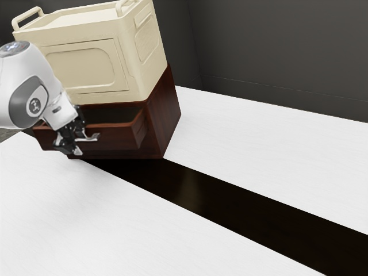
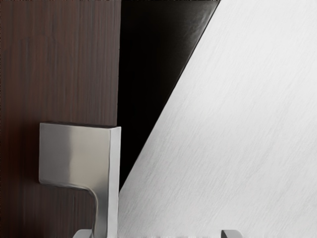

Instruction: Pull the drawer handle with one arm to open the drawer

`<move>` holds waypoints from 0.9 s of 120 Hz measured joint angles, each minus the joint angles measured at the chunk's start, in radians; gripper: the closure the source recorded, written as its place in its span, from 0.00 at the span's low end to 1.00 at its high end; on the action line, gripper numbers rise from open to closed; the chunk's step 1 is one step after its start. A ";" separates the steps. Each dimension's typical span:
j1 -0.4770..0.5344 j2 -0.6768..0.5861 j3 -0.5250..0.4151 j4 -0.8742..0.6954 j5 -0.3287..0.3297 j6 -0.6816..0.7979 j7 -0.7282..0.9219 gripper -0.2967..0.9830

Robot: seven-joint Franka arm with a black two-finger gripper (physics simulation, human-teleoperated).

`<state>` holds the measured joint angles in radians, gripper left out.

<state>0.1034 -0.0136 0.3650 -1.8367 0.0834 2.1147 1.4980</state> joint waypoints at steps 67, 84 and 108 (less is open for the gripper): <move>0.006 -0.127 0.001 -0.139 0.051 0.027 -0.058 0.55; -0.003 -0.175 0.001 -0.184 0.064 0.035 -0.074 0.56; 0.004 -0.343 -0.099 -0.123 0.081 0.013 -0.091 0.39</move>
<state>0.1076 -0.3569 0.2656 -1.9600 0.1645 2.1273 1.4072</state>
